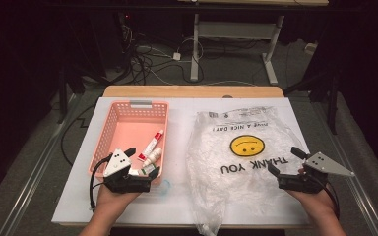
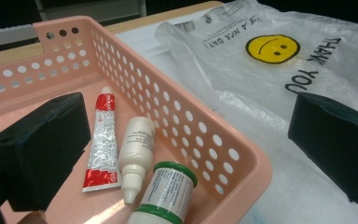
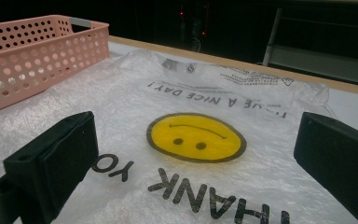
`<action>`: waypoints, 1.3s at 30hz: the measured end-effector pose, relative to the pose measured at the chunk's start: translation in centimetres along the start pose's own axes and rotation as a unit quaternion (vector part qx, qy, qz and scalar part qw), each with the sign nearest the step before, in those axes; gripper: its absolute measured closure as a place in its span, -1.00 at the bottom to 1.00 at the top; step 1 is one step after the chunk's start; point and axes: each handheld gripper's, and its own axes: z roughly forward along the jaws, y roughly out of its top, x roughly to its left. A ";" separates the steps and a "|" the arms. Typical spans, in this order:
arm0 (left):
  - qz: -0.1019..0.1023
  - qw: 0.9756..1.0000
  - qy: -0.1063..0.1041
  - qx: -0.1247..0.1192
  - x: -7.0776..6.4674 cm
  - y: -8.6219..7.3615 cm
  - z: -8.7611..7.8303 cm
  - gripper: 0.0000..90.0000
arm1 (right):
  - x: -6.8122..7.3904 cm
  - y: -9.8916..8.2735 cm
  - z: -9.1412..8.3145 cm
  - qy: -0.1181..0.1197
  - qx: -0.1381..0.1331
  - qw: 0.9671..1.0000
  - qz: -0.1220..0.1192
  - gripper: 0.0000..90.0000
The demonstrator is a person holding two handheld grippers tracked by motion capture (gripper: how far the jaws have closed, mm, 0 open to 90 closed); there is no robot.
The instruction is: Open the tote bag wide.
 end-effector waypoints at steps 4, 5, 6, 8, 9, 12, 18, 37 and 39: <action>-0.007 1.000 -0.005 0.019 0.1 0.1 0.1 -1.00 | 0.0 0.0 0.0 0.000 0.001 1.000 0.001 -1.00; -0.006 1.000 -0.005 0.019 0.1 0.1 0.1 -1.00 | 0.0 0.0 0.0 0.000 0.001 1.000 0.000 -1.00; -0.005 1.000 -0.005 0.019 0.1 0.1 0.1 -1.00 | 0.0 0.0 0.0 0.000 0.001 1.000 0.000 -1.00; -0.005 1.000 -0.003 0.017 0.1 0.2 0.1 -1.00 | 0.0 0.0 -0.1 0.001 0.002 1.000 0.000 -1.00; -0.005 1.000 -0.003 0.014 0.1 0.2 0.1 -1.00 | -0.1 0.1 -0.2 0.000 0.000 1.000 -0.002 -1.00; -0.005 1.000 -0.002 0.014 0.1 0.2 0.1 -1.00 | -0.3 0.2 -0.3 -0.002 0.000 1.000 0.002 -1.00; -0.003 1.000 -0.003 0.016 0.1 0.2 0.1 -1.00 | -1.1 0.5 -0.9 -0.011 0.005 1.000 0.013 -0.97; -0.010 1.000 -0.005 0.015 0.2 0.2 0.0 -1.00 | -6.9 -1.7 -3.2 -0.089 0.077 0.991 0.060 -0.54; -0.010 1.000 -0.006 0.015 0.2 0.3 0.0 -1.00 | -7.4 -2.2 -3.2 -0.091 0.088 0.990 0.070 -0.48</action>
